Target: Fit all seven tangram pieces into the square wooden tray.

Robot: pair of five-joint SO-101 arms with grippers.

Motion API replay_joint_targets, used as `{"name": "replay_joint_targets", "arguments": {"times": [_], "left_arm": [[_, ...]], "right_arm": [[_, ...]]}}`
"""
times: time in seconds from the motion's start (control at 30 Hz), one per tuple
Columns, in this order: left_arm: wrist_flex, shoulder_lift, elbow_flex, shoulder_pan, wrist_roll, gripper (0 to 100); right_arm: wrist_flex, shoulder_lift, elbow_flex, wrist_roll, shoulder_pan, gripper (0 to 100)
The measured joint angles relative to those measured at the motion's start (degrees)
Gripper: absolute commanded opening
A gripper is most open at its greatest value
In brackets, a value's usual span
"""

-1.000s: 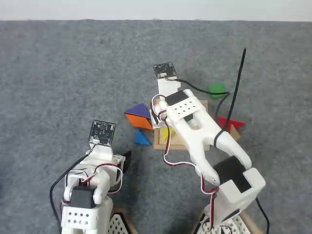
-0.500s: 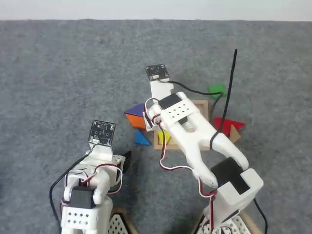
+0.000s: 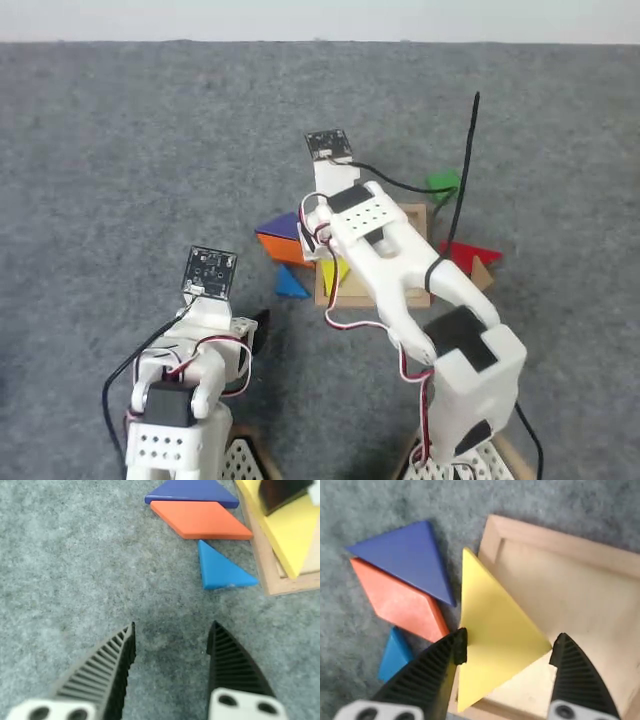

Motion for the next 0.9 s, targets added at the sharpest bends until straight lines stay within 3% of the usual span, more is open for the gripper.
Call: {"name": "replay_joint_targets", "arguments": {"times": [0.47, 0.9], "left_arm": [[0.00, 0.00, 0.00, 0.00, 0.00, 23], [0.00, 0.00, 0.00, 0.00, 0.00, 23]], "right_arm": [[-0.09, 1.23, -0.88, -1.41, 3.96, 27.0], [-0.09, 1.93, -0.79, -1.41, -0.18, 27.0]]}}
